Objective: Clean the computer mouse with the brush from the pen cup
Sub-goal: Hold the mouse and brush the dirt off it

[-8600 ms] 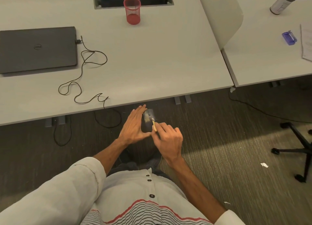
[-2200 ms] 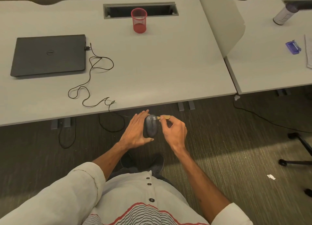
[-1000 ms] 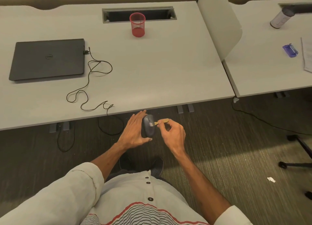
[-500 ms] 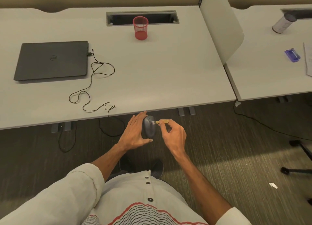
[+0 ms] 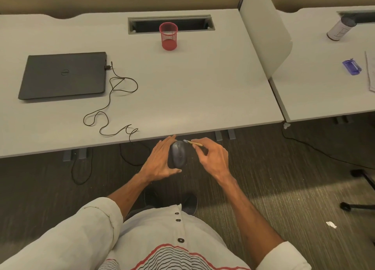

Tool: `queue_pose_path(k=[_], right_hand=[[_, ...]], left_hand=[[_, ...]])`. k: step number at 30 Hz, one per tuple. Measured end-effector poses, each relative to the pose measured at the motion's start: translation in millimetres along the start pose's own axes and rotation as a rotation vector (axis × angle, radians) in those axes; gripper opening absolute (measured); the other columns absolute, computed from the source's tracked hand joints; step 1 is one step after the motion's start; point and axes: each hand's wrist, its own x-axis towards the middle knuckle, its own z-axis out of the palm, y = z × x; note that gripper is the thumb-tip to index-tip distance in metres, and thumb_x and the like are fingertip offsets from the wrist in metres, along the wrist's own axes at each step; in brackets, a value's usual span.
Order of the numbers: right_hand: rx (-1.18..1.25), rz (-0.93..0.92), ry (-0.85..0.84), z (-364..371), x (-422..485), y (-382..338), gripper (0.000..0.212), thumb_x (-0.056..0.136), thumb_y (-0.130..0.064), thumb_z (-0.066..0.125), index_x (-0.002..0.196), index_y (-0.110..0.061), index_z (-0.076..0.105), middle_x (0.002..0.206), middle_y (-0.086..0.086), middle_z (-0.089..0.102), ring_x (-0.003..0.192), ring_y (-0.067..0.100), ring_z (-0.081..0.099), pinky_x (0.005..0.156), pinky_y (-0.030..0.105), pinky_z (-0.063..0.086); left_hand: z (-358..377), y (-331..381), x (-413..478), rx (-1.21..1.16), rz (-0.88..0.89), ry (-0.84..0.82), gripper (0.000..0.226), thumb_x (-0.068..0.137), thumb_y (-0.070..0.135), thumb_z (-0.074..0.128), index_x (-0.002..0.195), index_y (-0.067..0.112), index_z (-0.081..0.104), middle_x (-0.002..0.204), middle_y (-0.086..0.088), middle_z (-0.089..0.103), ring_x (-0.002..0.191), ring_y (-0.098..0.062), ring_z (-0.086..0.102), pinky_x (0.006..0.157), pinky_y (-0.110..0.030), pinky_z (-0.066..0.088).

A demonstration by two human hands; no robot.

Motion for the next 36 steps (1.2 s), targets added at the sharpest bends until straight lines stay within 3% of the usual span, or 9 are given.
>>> queue_pose_path(k=[4, 8, 12, 18, 22, 26, 30, 32, 36], right_hand=[[0.022, -0.018, -0.15, 0.6, 2.2, 6.8, 0.019, 0.103, -0.033, 0.073, 0.121, -0.031, 0.08, 0.111, -0.016, 0.079, 0.094, 0.0, 0.069, 0.083, 0.018, 0.057], [0.054, 0.049, -0.281, -0.6, -1.6, 14.2, 0.012, 0.102, -0.037, 0.073, 0.11, -0.037, 0.082, 0.101, -0.023, 0.076, 0.09, -0.005, 0.065, 0.08, 0.016, 0.05], [0.046, 0.079, -0.412, -2.2, -4.6, 20.4, 0.01, 0.101, -0.041, 0.072, 0.103, -0.038, 0.082, 0.095, -0.022, 0.075, 0.09, 0.001, 0.067, 0.085, 0.03, 0.058], [0.15, 0.09, -0.095, -6.7, 1.6, 19.3, 0.015, 0.102, -0.038, 0.075, 0.116, -0.037, 0.079, 0.101, -0.025, 0.075, 0.091, 0.001, 0.069, 0.076, 0.019, 0.057], [0.134, 0.089, -0.15, -1.9, 5.0, 15.8, 0.02, 0.102, -0.037, 0.074, 0.122, -0.034, 0.081, 0.108, -0.02, 0.078, 0.094, -0.003, 0.068, 0.083, 0.017, 0.056], [0.054, 0.103, -0.237, -2.0, -1.7, 21.5, 0.014, 0.1, -0.038, 0.076, 0.112, -0.035, 0.082, 0.099, -0.024, 0.074, 0.087, -0.006, 0.065, 0.076, 0.012, 0.047], [0.045, 0.112, -0.362, -6.4, -9.5, 30.2, 0.009, 0.1, -0.038, 0.076, 0.104, -0.036, 0.083, 0.095, -0.02, 0.076, 0.088, 0.0, 0.067, 0.078, 0.021, 0.053], [0.07, 0.125, -0.325, -8.5, -12.4, 32.8, 0.008, 0.1, -0.036, 0.077, 0.105, -0.035, 0.083, 0.095, -0.019, 0.076, 0.089, 0.001, 0.068, 0.078, 0.023, 0.056], [0.15, 0.145, -0.061, -11.7, -7.9, 31.8, 0.015, 0.1, -0.031, 0.078, 0.115, -0.03, 0.082, 0.096, -0.02, 0.075, 0.083, 0.001, 0.068, 0.071, 0.019, 0.054]], left_hand=[[-2.5, 2.0, 0.5, -0.023, 0.02, 0.004, 0.125, 0.081, 0.053, 0.09, 0.171, 0.017, 0.012, 0.181, -0.002, 0.009, 0.169, -0.024, 0.011, 0.138, -0.054, 0.011], [-2.4, 2.5, 1.9, -0.02, 0.004, 0.008, 0.126, 0.081, 0.054, 0.09, 0.172, 0.017, 0.01, 0.181, -0.002, 0.009, 0.169, -0.024, 0.012, 0.138, -0.054, 0.014], [-0.1, 2.8, 3.1, -0.016, -0.009, -0.001, 0.128, 0.08, 0.055, 0.09, 0.172, 0.018, 0.008, 0.182, -0.002, 0.008, 0.169, -0.025, 0.011, 0.138, -0.054, 0.013], [1.7, 4.0, 5.0, -0.003, -0.005, -0.013, 0.126, 0.082, 0.055, 0.087, 0.172, 0.016, 0.008, 0.182, -0.002, 0.006, 0.17, -0.023, 0.007, 0.139, -0.051, 0.008], [1.8, 6.9, 5.8, -0.024, -0.015, 0.001, 0.123, 0.083, 0.053, 0.088, 0.171, 0.016, 0.011, 0.181, -0.002, 0.008, 0.169, -0.024, 0.011, 0.138, -0.052, 0.011], [0.0, 10.3, 8.2, -0.025, -0.023, 0.029, 0.125, 0.081, 0.052, 0.09, 0.171, 0.016, 0.011, 0.181, -0.002, 0.01, 0.168, -0.024, 0.014, 0.138, -0.051, 0.014], [-1.9, 12.2, 11.5, -0.021, -0.03, 0.031, 0.127, 0.08, 0.054, 0.09, 0.171, 0.017, 0.01, 0.182, -0.001, 0.008, 0.168, -0.024, 0.014, 0.138, -0.05, 0.015], [-3.6, 12.7, 13.5, -0.011, -0.022, 0.021, 0.128, 0.08, 0.055, 0.09, 0.172, 0.018, 0.009, 0.182, -0.001, 0.007, 0.169, -0.024, 0.012, 0.138, -0.051, 0.015], [-5.0, 13.0, 13.2, -0.003, -0.012, 0.006, 0.128, 0.08, 0.056, 0.089, 0.172, 0.017, 0.008, 0.182, -0.002, 0.007, 0.169, -0.024, 0.012, 0.138, -0.051, 0.015]])
